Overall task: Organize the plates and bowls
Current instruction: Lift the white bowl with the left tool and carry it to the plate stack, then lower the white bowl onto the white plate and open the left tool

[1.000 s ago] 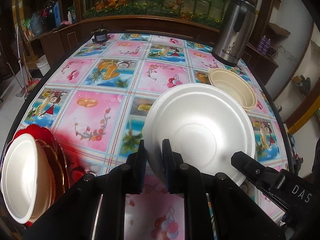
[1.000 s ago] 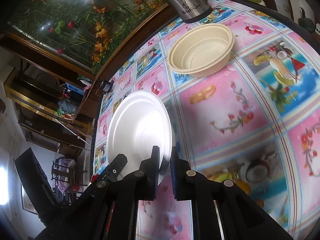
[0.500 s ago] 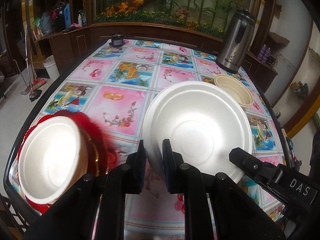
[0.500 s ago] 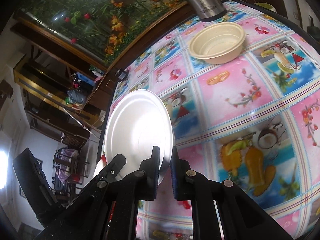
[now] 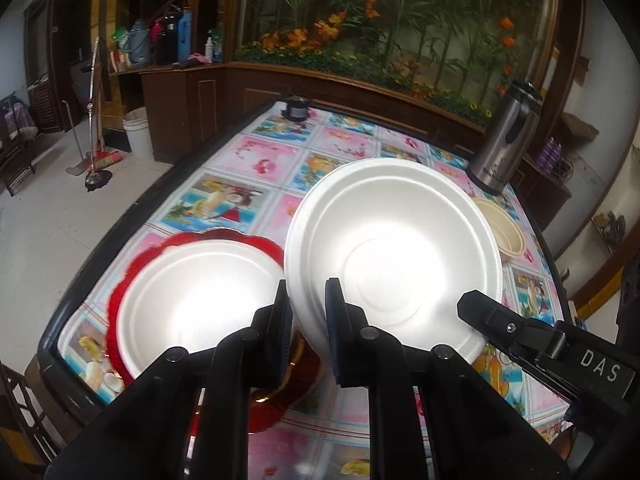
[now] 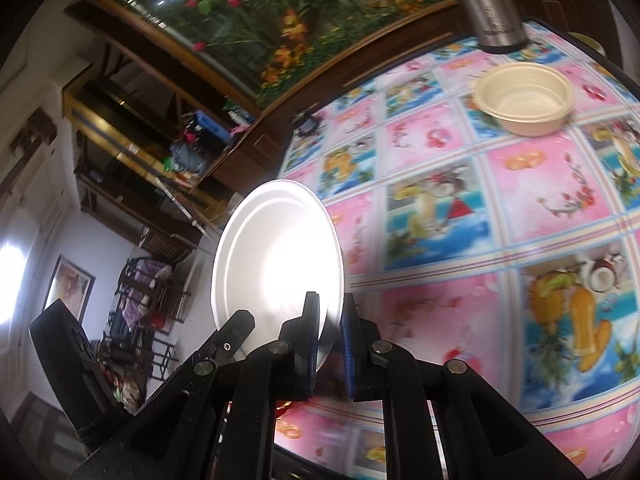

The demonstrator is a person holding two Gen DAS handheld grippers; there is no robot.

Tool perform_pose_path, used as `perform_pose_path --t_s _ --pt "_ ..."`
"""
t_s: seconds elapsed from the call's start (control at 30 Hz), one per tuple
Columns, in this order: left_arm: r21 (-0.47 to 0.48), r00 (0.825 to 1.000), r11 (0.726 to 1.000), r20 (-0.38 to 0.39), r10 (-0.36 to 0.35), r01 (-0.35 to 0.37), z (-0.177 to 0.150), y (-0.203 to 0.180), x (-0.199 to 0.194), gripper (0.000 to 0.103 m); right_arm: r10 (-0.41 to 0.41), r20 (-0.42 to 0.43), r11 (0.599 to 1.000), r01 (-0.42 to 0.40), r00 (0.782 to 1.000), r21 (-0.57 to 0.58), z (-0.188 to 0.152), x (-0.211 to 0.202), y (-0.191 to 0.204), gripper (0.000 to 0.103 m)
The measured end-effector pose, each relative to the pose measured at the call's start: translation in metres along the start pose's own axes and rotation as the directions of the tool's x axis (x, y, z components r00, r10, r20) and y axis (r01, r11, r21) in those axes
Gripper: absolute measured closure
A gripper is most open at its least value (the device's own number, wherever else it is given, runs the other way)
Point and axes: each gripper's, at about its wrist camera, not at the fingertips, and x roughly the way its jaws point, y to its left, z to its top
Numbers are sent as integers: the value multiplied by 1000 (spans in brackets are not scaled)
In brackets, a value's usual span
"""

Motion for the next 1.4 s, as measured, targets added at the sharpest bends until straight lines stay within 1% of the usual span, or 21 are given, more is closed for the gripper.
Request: perform_pose_path --t_s 0.13,0.23,0.33,0.47,0.63,0.87,1.13,1.4 --pt "-34 999 999 36 25 -23 6 24 -13 89 39 -16 998 -40 999 -47 -1 8 27 93" --pt "-64 998 997 50 46 -43 8 45 -19 89 67 -37 994 -70 997 -86 -3 15 50 93" --pt "-92 997 994 41 70 -66 6 64 -17 89 86 -66 988 -94 994 -122 -7 25 69 93" --pt "-123 995 987 7 100 -98 -1 81 -4 89 90 -115 984 -106 989 -144 -17 45 82 93" --pt "-143 993 982 -38 115 -119 -11 92 12 89 73 -167 985 -98 983 -143 -28 69 84 93" --pt "-147 989 978 -50 141 -147 -14 94 12 89 75 -207 985 -105 976 -138 -33 86 80 93" --pt "-136 988 979 -63 143 -150 -14 92 16 89 68 -220 985 -101 973 -142 -35 93 77 93" --pt "-130 987 979 -65 147 -154 -15 92 15 89 77 -220 986 -107 972 -130 -34 90 74 93"
